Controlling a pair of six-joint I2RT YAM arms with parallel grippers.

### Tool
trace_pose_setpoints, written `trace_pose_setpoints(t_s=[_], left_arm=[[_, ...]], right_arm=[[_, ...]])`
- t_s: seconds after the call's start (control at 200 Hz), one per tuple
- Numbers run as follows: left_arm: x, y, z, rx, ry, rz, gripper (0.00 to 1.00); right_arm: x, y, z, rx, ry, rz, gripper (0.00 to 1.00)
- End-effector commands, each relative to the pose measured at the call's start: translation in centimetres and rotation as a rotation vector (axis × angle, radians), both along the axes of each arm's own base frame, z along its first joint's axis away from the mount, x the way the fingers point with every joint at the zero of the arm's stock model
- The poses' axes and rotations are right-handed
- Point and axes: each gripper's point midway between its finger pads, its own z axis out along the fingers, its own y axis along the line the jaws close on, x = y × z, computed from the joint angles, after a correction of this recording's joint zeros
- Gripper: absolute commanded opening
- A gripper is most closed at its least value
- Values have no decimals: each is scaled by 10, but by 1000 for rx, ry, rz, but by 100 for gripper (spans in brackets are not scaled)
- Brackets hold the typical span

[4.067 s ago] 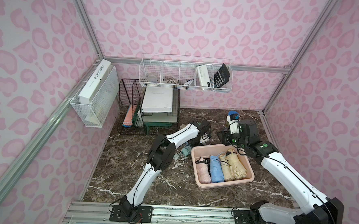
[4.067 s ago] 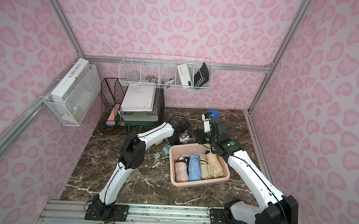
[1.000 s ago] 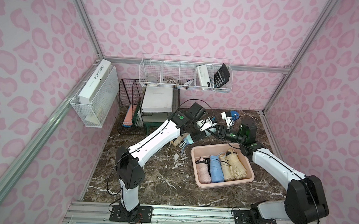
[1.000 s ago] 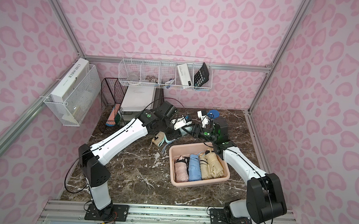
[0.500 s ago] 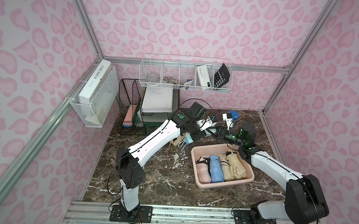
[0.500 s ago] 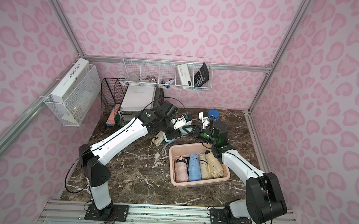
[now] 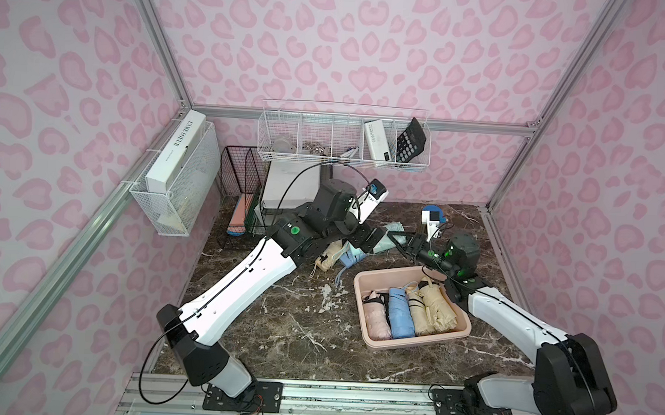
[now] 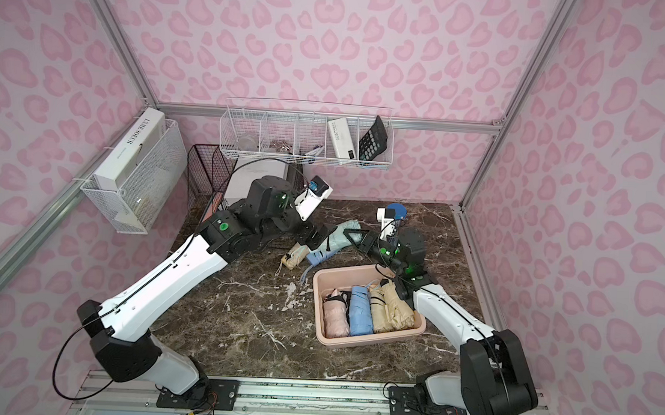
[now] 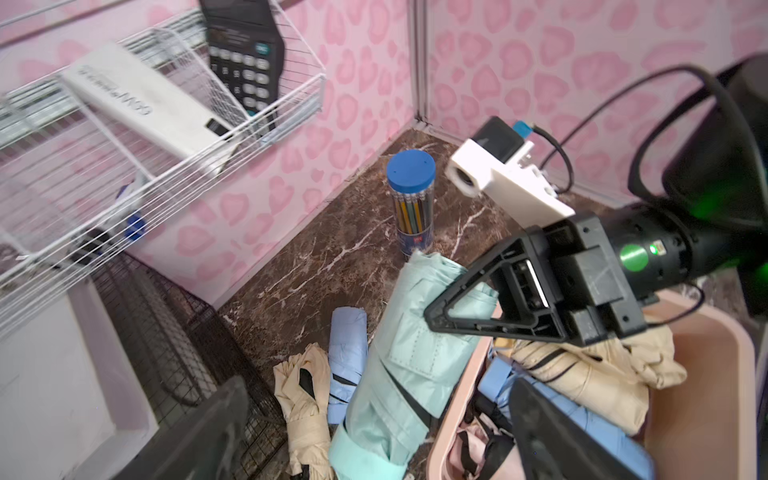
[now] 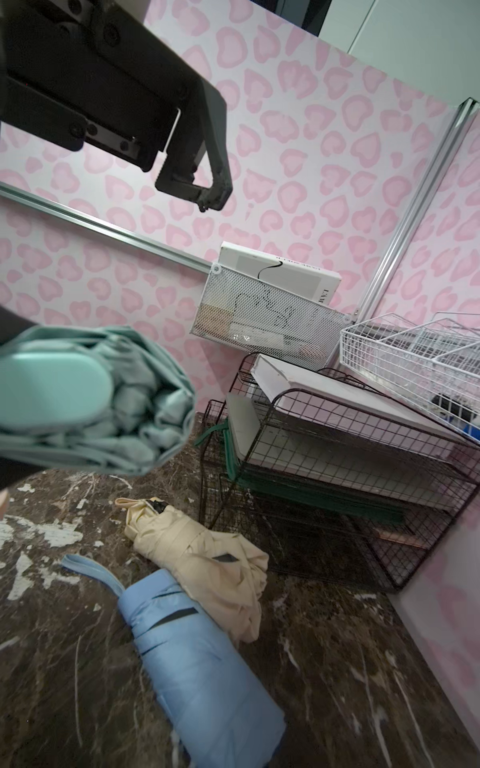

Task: Put the umbrella into the storage box
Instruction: Pick up the umbrella from the center of the board.

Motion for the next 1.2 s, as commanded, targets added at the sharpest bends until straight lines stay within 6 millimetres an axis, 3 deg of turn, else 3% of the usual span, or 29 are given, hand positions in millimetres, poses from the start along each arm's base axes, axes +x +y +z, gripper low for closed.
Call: trace_pose_setpoints(t_s=[0.0,0.2,0.23,0.5,0.655,0.865,0.995,1.195], left_arm=[[12,19,27,-349,72,245,97],[12,39,2,-788,385,488,92],[12,39,-14,-824,444,515,91],[11,22,-16,-1251,750,532,96],[7,14,-17,-1382,905,542,97],[0,5,-48,-1448,1064,643,98],[6,-6,-42,-1539,1084,612,98],[16,-4,-36,-1676,1051,600,98]], right_arm=[[5,-11,41,54,-164,-110,2],[-4,-19,68,47,-325,-207,2],[-7,-18,74,47,-354,-212,1],[-23,-10,106,14,-571,-278,1],[-30,-2,108,-17,-652,-287,1],[-40,10,111,-33,-751,-275,1],[-50,17,108,-14,-781,-262,1],[-57,18,97,-20,-785,-270,1]])
